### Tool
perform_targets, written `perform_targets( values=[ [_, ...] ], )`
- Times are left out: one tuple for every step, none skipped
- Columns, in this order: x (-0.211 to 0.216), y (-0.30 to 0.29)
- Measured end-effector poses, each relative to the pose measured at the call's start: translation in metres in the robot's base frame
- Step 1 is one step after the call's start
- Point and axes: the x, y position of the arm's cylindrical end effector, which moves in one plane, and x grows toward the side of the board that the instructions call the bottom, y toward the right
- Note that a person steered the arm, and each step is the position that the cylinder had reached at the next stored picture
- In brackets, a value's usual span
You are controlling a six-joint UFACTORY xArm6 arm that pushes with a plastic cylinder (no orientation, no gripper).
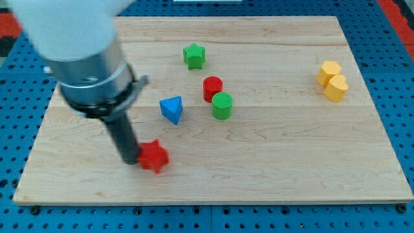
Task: Nudge the blue triangle a bit up
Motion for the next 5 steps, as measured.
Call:
perform_targets(
  values=[
    [0.0,0.033],
    [-0.012,0.003],
    [-0.049,-0.002],
    [-0.08,0.004],
    [-0.133,0.004]
  ],
)
